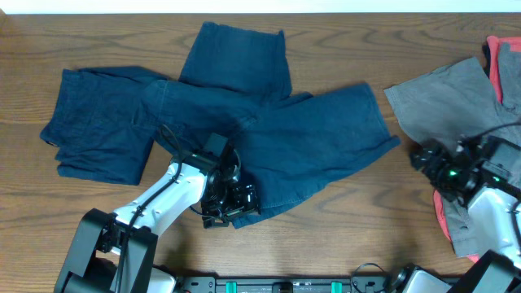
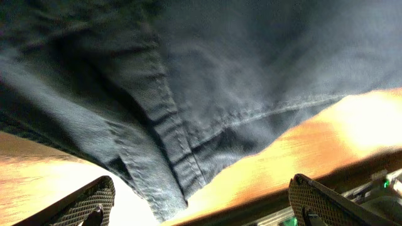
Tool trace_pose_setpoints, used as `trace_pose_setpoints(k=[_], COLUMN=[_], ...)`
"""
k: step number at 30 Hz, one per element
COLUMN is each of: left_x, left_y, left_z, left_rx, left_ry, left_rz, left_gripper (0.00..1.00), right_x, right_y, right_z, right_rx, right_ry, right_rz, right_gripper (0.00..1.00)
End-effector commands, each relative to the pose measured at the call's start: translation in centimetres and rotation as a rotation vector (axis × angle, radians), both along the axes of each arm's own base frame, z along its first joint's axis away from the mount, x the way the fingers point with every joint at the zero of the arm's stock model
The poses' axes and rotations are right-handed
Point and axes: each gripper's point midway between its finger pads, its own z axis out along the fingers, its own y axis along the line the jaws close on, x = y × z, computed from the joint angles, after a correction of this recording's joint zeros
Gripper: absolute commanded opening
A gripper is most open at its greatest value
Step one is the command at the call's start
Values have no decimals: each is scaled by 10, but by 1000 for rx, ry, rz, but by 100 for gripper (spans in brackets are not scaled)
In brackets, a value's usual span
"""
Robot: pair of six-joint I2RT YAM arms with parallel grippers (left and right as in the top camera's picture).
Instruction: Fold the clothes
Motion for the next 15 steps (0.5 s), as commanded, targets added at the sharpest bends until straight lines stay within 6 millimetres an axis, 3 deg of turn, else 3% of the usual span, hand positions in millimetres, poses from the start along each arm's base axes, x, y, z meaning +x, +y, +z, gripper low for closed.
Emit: trace_pose_setpoints(k=[1, 9, 15], left_x=[2, -8, -8], left_y=[13, -4, -11], left_z=[-11, -13, -8], left_rx=[127, 264, 335], left_ry=[22, 117, 37], left_rz=[103, 405, 514], left_gripper=[90, 90, 89], right_x=[-4, -25, -38], right_y=[20, 22, 11], right_z=[-4, -18, -24], right_rx=[3, -36, -56], right_ry=[33, 185, 266], right_rz=[57, -33, -163], right_gripper=[88, 90, 99])
